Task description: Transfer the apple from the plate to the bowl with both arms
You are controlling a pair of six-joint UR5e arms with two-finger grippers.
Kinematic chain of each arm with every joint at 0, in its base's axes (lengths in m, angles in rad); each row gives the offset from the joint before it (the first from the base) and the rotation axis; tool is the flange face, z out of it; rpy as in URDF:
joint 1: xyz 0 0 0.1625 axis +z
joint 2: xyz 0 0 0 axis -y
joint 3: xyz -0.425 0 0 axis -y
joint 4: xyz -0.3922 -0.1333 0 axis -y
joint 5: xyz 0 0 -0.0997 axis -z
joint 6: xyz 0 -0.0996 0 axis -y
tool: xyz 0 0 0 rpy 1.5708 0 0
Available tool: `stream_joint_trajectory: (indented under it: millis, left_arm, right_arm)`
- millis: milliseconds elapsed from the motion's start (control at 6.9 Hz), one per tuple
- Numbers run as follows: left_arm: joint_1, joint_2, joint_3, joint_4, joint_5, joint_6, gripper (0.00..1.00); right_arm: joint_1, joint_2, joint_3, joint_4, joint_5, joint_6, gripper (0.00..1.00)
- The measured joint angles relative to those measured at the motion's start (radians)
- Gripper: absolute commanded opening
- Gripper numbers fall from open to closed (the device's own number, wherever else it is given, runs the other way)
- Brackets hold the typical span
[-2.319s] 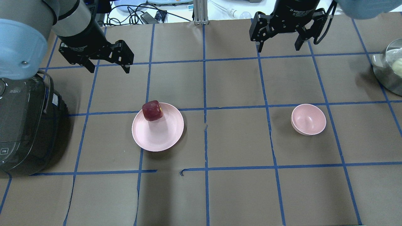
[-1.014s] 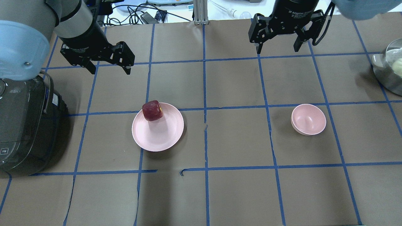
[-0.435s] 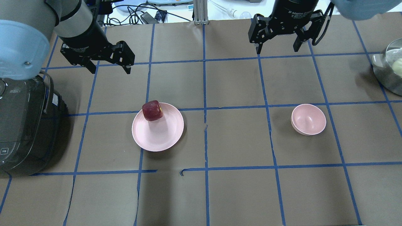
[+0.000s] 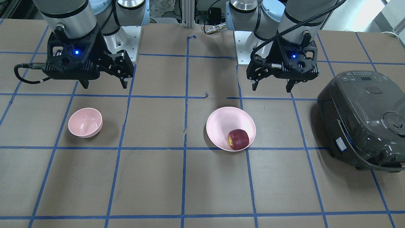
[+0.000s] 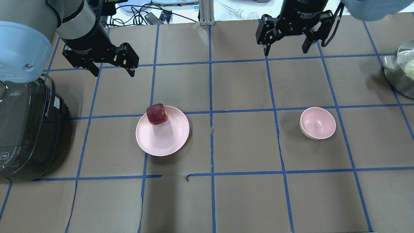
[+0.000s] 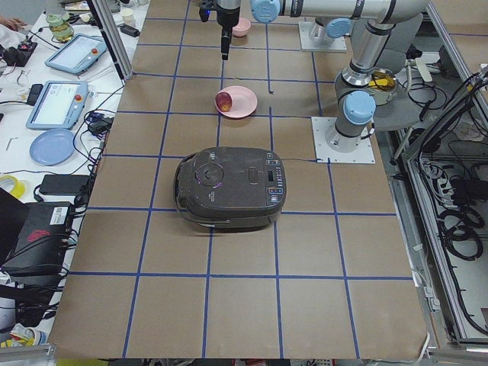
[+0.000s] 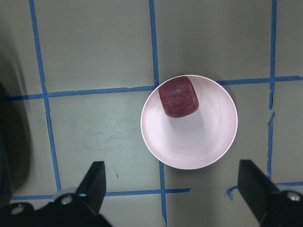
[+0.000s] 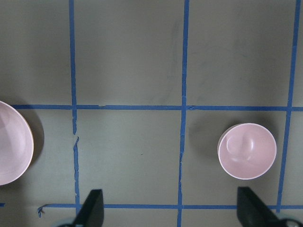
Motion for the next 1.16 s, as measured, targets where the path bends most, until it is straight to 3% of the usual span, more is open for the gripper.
stream_joint_trajectory:
  millis: [290, 580, 1159]
  left_arm:
    - [-0.001, -0.008, -0.002, 0.002, 0.001, -0.004, 1.00]
    - [-0.003, -0.081, -0.014, 0.080, -0.026, -0.102, 0.99]
    - [-0.019, -0.239, -0.145, 0.235, -0.072, -0.269, 1.00]
  right_arm:
    - [0.000, 0.000, 0.000, 0.000, -0.002, -0.001, 1.00]
    - [-0.032, 0.003, 0.000, 0.000, 0.001, -0.020, 1.00]
    - [-0.346, 0.009, 0.089, -0.001, -0.003, -0.306, 1.00]
